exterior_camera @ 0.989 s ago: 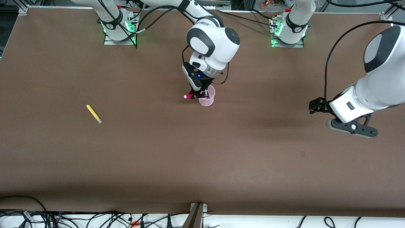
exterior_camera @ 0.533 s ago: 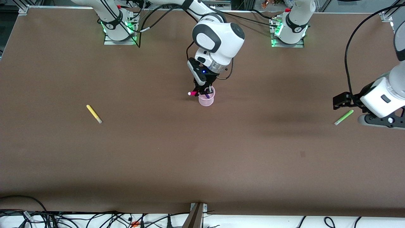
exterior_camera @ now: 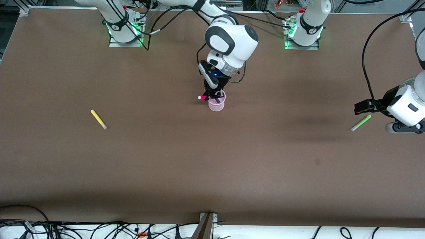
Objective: Organize pens into pink holder with both arms
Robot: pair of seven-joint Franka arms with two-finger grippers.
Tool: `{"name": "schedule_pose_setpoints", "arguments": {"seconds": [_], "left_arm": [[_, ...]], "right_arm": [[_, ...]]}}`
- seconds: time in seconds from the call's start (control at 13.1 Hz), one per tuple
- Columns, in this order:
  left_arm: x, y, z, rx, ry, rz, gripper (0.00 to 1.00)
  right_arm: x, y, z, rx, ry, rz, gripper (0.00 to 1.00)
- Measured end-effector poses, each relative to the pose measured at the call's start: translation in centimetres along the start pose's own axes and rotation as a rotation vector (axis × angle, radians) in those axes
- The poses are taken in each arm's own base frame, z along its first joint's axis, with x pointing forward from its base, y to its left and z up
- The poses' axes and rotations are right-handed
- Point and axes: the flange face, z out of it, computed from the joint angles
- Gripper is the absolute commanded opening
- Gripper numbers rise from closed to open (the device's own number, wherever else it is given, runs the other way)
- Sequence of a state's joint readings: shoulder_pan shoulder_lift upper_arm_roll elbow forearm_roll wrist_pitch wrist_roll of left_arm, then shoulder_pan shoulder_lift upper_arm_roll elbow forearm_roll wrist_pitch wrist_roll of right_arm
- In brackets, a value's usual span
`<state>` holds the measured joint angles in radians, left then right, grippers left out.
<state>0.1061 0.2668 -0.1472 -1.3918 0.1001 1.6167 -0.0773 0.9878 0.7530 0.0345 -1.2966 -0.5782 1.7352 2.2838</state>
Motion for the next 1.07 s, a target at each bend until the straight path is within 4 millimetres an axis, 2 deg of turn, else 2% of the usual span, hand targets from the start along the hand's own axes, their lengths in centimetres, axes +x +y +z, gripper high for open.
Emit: {"name": "schedule_pose_setpoints", "arguments": {"seconds": [0.15,0.3,0.46,0.61,0.68,0.91,1.07], "left_arm": [[-1.9,0.4,-1.2,0.008,0.086,0.005,1.0],[-4.7,1.0,-1.8,0.02,0.099,0.014,1.0],[-6.2,0.8,-2.0,0.025,0.104,0.011,1.0],[-6.5,0.4,-2.3,0.003,0.112,-0.003,1.0],[-6.6,0.2,-2.5,-0.008,0.114,-0.01,1.0],[-6.8,0.2,-2.7,-0.012,0.114,-0.01,1.0],[-6.9,0.0,-2.7,-0.012,0.111,-0.011,1.0]], "right_arm": [[-0.7,0.4,0.3,-0.009,0.011,-0.006,0.0],[-1.2,0.8,0.3,-0.013,0.019,-0.007,0.09],[-1.2,0.8,0.2,-0.008,0.025,-0.008,0.36],[-1.1,0.7,0.2,-0.005,0.027,-0.007,0.69],[-1.1,0.7,0.2,-0.005,0.028,-0.006,0.8],[-0.6,0.5,-0.1,-0.008,0.041,-0.003,0.85],[1.2,-0.1,-1.3,-0.018,0.059,-0.047,0.88]]}}
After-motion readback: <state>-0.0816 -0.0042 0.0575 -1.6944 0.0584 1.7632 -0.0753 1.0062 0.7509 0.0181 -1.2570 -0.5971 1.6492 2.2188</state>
